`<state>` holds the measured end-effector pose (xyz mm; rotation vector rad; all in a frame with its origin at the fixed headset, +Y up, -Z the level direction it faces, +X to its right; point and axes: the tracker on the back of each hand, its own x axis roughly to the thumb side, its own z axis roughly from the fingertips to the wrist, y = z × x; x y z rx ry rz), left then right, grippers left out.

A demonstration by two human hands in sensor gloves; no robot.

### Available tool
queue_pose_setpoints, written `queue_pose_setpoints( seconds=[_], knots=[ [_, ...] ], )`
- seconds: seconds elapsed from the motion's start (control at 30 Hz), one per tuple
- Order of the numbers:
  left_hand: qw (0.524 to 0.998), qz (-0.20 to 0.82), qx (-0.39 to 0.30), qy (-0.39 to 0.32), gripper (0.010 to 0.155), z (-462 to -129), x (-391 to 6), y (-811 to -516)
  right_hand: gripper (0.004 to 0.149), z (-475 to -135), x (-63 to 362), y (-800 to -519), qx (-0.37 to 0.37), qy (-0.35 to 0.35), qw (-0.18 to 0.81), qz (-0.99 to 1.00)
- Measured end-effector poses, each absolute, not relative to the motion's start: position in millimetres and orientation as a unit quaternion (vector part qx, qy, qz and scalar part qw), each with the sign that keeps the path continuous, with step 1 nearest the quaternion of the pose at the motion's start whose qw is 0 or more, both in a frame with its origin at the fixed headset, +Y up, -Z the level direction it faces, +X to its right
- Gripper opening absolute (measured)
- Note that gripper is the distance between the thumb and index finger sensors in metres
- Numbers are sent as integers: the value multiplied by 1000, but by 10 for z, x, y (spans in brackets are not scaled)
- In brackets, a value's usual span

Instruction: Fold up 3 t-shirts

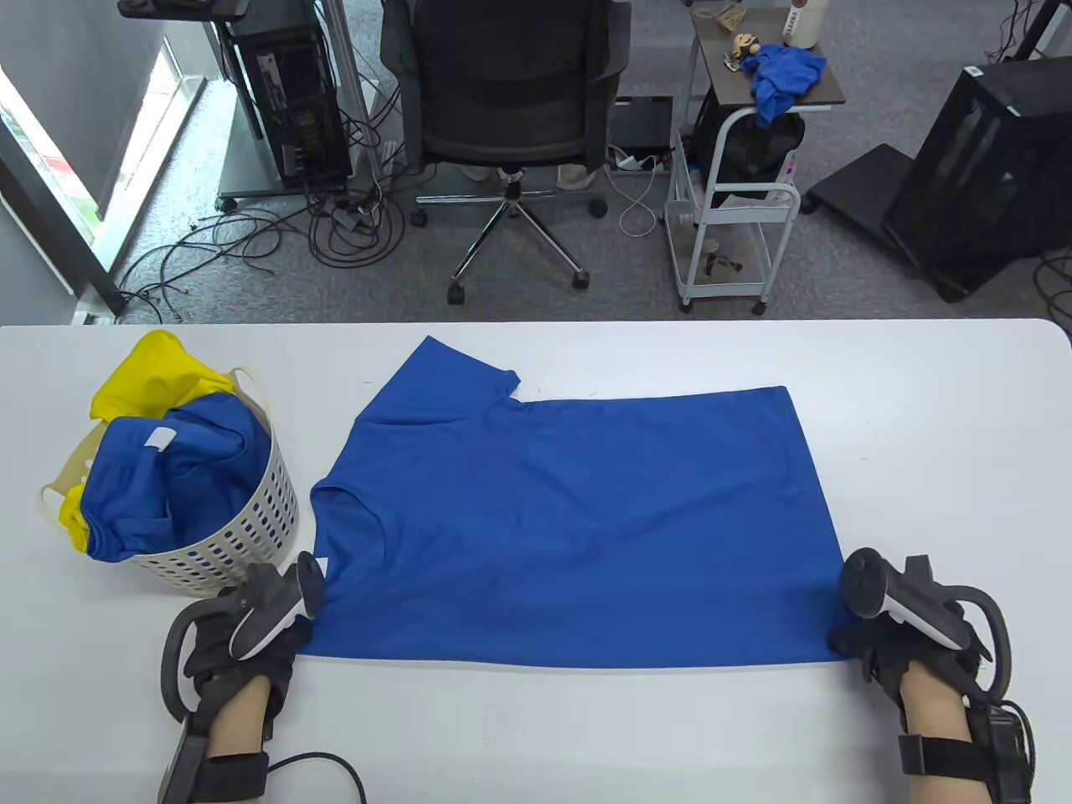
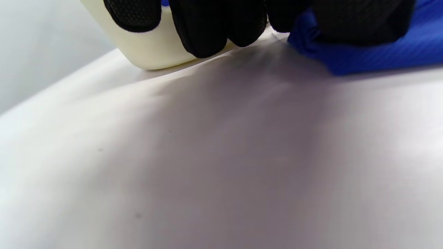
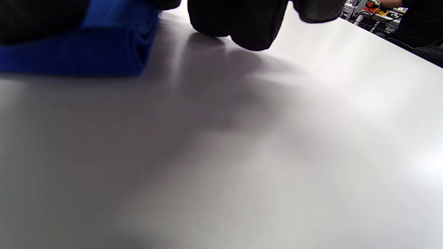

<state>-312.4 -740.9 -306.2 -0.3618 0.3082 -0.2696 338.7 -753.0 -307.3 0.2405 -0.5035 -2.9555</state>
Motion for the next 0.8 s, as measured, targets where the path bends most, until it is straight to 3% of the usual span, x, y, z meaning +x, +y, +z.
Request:
queue_pose_setpoints(
  seconds=[0.33,0.47,0.63,0.8],
  knots=[
    [959,-132,-176,176,64,-3058,-3242,-7420,85,-3062,3273,-7552,53,-187,62,-979],
    [969,-129,-138,159,62,-3004,-3161,-7329,85,-3028,3283,-7415,46,-124,36,-990],
    [990,-80,-78,80,63,-2928,-2566,-7075,84,-2977,3269,-7256,30,-61,-1,-998],
    [987,-144,-78,10,62,-3000,-1669,-6996,82,-2983,3293,-7289,33,-70,-3,-997]
  ],
)
